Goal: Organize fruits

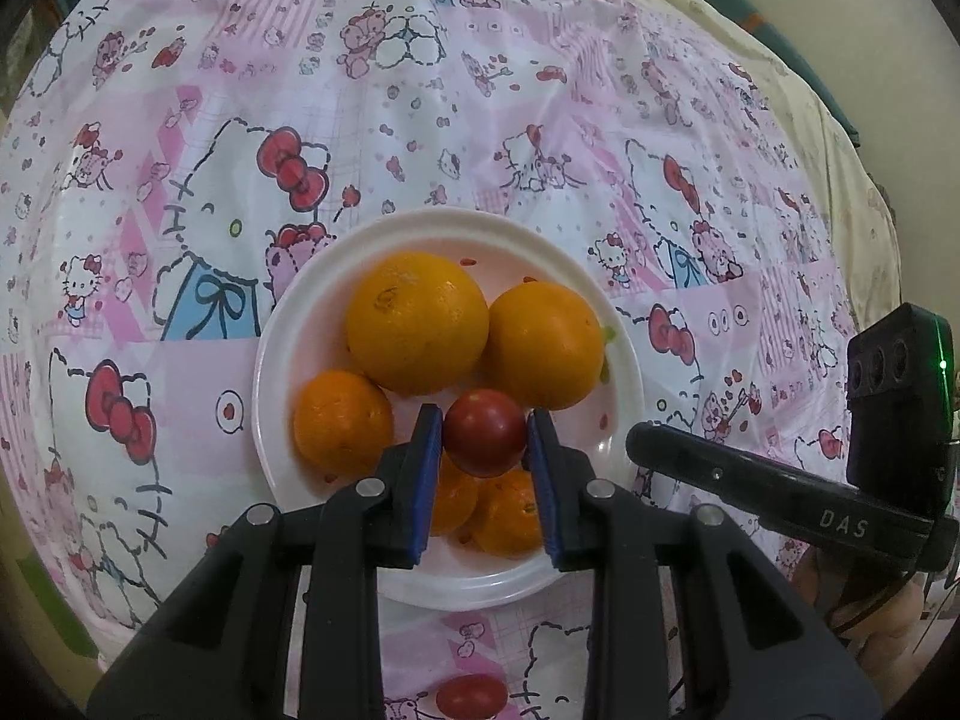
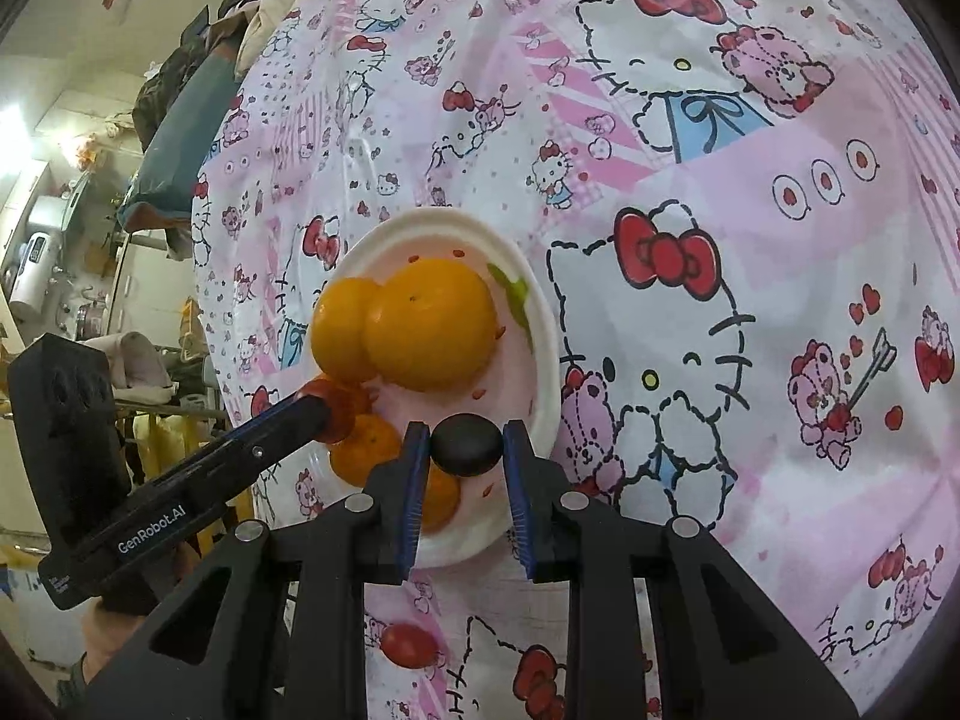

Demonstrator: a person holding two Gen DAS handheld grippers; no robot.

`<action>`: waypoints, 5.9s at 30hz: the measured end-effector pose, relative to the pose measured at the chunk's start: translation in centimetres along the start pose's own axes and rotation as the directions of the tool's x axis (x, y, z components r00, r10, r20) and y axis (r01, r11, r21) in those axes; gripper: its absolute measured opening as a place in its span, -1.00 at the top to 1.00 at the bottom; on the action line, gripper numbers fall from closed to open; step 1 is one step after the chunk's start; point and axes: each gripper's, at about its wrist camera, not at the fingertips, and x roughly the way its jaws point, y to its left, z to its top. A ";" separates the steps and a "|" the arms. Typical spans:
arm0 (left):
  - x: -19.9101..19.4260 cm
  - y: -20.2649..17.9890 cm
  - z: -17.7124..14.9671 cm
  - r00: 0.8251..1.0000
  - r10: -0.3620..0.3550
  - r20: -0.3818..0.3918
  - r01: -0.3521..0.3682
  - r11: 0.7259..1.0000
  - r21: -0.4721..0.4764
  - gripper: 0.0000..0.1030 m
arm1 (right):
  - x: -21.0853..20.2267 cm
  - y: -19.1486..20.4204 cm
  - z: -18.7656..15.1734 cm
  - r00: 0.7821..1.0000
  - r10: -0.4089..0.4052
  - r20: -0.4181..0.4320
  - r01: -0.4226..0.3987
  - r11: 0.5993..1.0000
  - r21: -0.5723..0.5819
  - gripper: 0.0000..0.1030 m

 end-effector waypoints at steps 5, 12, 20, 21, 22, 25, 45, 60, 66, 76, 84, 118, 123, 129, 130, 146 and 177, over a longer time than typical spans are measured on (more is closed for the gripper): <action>0.2 -0.3 0.0 1.000 -0.005 -0.007 0.005 1.000 0.012 0.51 | 0.0 0.0 0.0 1.000 0.001 0.000 -0.001 1.000 0.001 0.46; 0.7 -0.6 -0.2 1.000 0.006 -0.028 -0.005 1.000 0.026 0.51 | 0.4 0.1 -0.2 1.000 0.000 -0.010 0.000 1.000 0.002 0.44; 0.9 -0.3 -0.2 0.999 0.024 -0.037 -0.023 1.000 0.018 0.48 | 0.2 0.2 -0.1 1.000 -0.001 -0.004 0.001 1.000 0.006 0.43; 0.9 -0.3 -0.2 0.999 0.022 -0.038 -0.021 1.000 0.019 0.40 | 0.2 0.2 -0.1 1.000 -0.010 -0.003 0.011 1.000 0.007 0.43; 0.9 -0.3 -0.2 0.999 0.021 -0.038 -0.020 1.000 0.020 0.29 | 0.1 0.2 -0.1 1.000 -0.016 -0.003 0.016 1.000 0.007 0.43; 0.5 -0.4 -0.2 0.999 0.029 -0.016 -0.028 0.999 0.019 -0.11 | -0.1 0.1 0.0 1.000 -0.019 0.002 0.019 1.000 0.011 0.01; -7.1 2.2 -6.0 0.981 0.166 0.097 -0.172 0.984 0.055 -0.12 | -2.7 3.0 -3.8 0.998 -0.048 0.042 0.052 0.992 -0.112 -0.18; -5.8 5.3 -18.5 0.991 0.120 -0.055 -0.124 0.990 -0.073 -0.10 | -0.7 4.0 -8.8 0.998 -0.050 -0.032 0.046 0.991 -0.126 -0.18; -4.4 4.0 -19.0 0.988 0.148 -0.044 -0.149 0.988 -0.031 -0.03 | -0.8 4.0 -9.1 0.999 -0.047 -0.025 0.044 0.992 -0.121 -0.18; -3.2 3.8 -19.1 0.980 0.182 -0.085 -0.182 0.983 0.014 0.54 | -0.9 4.1 -9.1 0.998 -0.055 -0.030 0.051 0.990 -0.134 -0.18; -5.9 4.6 -18.5 0.988 0.152 -0.021 -0.153 0.988 -0.038 0.54 | 3.3 6.1 -11.0 0.974 -0.073 -0.214 0.021 0.972 -0.233 -0.18; -1.9 -0.5 -6.9 0.986 0.165 0.015 -0.165 0.981 0.104 0.54 | -1.5 2.3 -2.5 0.995 -0.096 0.002 0.096 0.988 -0.123 0.24; -0.7 -0.3 -6.5 0.987 0.158 -0.002 -0.157 0.984 0.089 0.54 | 0.3 1.7 -1.4 0.995 -0.099 -0.021 0.096 0.990 -0.100 0.24; 0.2 -0.7 -6.4 0.990 0.138 -0.024 -0.135 0.987 0.087 0.53 | 1.3 1.5 -0.3 0.996 -0.091 -0.022 0.089 0.992 -0.085 0.23; 0.4 -0.9 -6.4 0.990 0.141 -0.028 -0.137 0.986 0.094 0.53 | 1.4 1.4 -0.2 0.996 -0.084 -0.025 0.082 0.994 -0.078 0.20; -3.0 -0.9 -6.9 0.990 0.131 0.044 -0.133 0.990 0.046 -0.39 | -3.0 2.9 -0.6 0.978 -0.136 0.159 0.158 0.978 -0.133 -0.75; -14.2 0.6 -13.3 0.820 0.274 0.503 -0.294 0.955 -0.041 -0.99 | -8.7 8.5 -13.6 0.811 -0.195 0.551 0.409 0.862 -0.298 -1.00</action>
